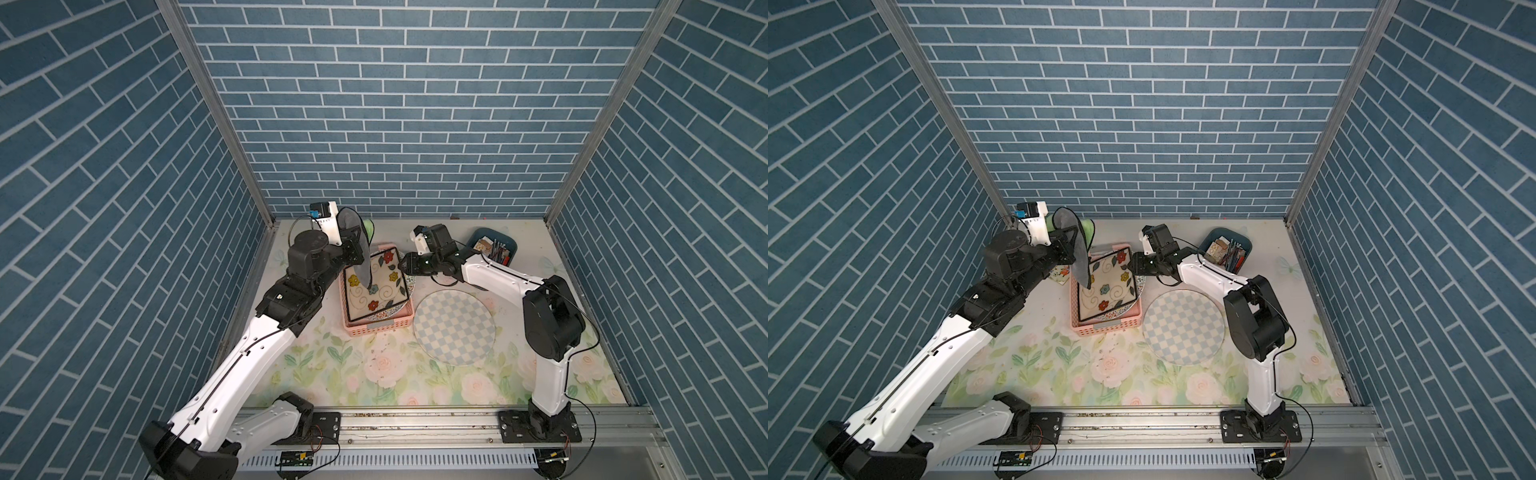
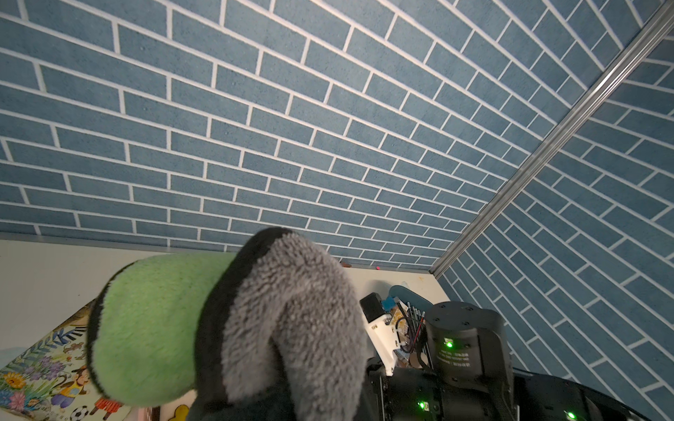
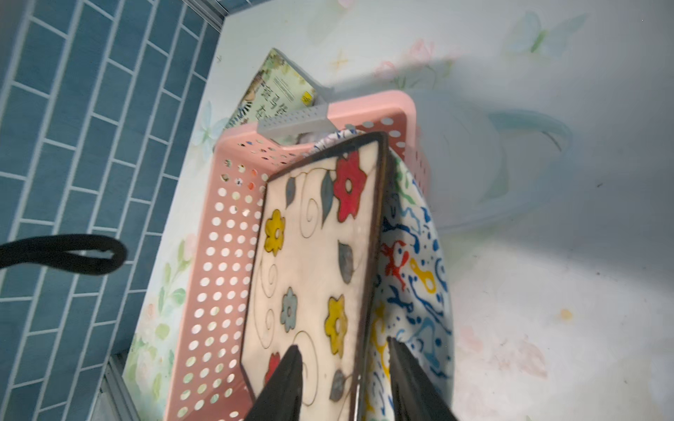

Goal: Wipe the wet plate dry
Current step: Pick up the plate from the bin.

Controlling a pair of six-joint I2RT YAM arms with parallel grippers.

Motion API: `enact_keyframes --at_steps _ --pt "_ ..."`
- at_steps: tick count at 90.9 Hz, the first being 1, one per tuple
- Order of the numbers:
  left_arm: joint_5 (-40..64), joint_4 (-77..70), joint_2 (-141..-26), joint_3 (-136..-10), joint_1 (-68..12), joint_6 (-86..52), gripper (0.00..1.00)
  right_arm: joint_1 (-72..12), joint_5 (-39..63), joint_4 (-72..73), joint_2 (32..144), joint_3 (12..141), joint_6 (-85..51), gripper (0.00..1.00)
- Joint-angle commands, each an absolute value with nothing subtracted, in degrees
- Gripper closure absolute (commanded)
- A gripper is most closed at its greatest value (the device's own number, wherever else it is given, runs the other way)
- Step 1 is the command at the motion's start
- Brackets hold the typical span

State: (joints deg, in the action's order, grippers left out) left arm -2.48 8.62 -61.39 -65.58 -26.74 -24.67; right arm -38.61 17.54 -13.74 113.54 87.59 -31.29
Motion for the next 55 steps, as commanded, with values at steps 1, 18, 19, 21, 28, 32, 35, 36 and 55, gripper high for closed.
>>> enact_keyframes --at_steps 1,18,19,21,28,32,35,36,55 --pt "-2.3 7.9 -60.7 -64.8 -26.4 -24.4 1.00 -39.2 17.1 -20.2 117.0 90.5 -27.0 0.57" --pt "-1.9 7.5 -61.0 -64.4 -26.4 -24.5 1.00 -40.1 20.2 -26.8 124.9 94.7 -23.9 0.48" --pt "-1.9 7.5 -61.0 -64.4 -26.4 -24.5 1.00 -40.2 20.6 -26.8 125.1 94.8 -23.8 0.47" --pt "-1.8 7.4 -60.9 -64.3 -26.4 -24.5 1.00 -40.2 21.4 -26.9 126.1 95.1 -23.7 0.46" --pt "-1.7 7.3 -60.8 -64.1 -26.4 -24.6 1.00 -40.3 25.7 -25.5 128.3 95.1 -24.5 0.46" --pt "-1.7 7.3 -60.8 -64.1 -26.3 -24.7 1.00 -40.4 28.0 -23.7 128.5 95.2 -25.3 0.51" --pt "-1.7 7.4 -60.7 -64.0 -26.3 -24.7 1.00 -40.3 29.1 -22.1 127.9 95.0 -26.2 0.56" --pt "-1.7 7.4 -60.7 -64.1 -26.4 -24.7 1.00 -40.3 29.3 -21.4 127.6 95.0 -26.6 0.57" --pt "-2.5 8.0 -60.6 -63.4 -26.4 -24.2 1.00 -36.8 33.7 2.7 110.9 84.2 -38.5 1.00"
